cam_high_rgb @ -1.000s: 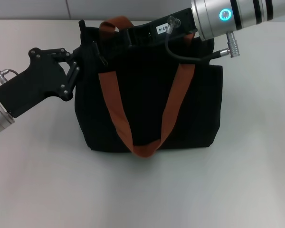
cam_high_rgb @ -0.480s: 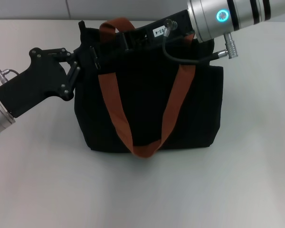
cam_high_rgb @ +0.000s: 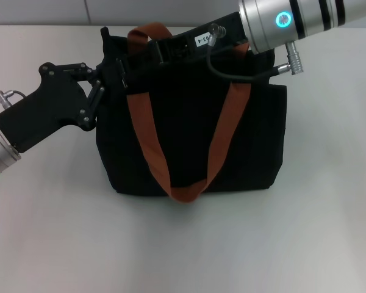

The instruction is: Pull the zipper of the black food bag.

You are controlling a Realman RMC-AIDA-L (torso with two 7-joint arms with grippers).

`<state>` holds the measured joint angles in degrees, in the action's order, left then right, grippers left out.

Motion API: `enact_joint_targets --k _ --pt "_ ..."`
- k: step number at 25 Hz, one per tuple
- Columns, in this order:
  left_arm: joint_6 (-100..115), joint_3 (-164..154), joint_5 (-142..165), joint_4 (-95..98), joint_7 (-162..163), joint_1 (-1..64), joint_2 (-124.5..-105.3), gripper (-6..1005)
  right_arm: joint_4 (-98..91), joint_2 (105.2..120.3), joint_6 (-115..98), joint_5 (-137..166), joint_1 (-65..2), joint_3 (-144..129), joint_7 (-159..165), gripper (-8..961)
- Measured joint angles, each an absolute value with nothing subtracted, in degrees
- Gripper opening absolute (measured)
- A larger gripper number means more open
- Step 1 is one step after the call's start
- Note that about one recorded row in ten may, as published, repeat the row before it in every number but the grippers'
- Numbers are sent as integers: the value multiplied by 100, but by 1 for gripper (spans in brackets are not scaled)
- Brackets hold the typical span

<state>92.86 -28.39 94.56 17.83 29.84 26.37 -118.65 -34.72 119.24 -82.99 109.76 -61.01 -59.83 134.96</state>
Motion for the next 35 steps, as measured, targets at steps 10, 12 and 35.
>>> enact_joint_targets --k 10,12,35 --pt "9291 -2838 9457 1784 2980 2651 -11865 26 -3465 11935 -8169 10971 -6152 -6193 13500 509" --pt "9292 -2839 9457 1784 2982 2654 -11865 26 -3465 11935 -8161 10971 -6158 -6195 13500 494" --pt "9293 -2803 9457 1784 2989 2628 -11865 25 -3539 11918 -8137 11079 -6178 -6267 13462 291"
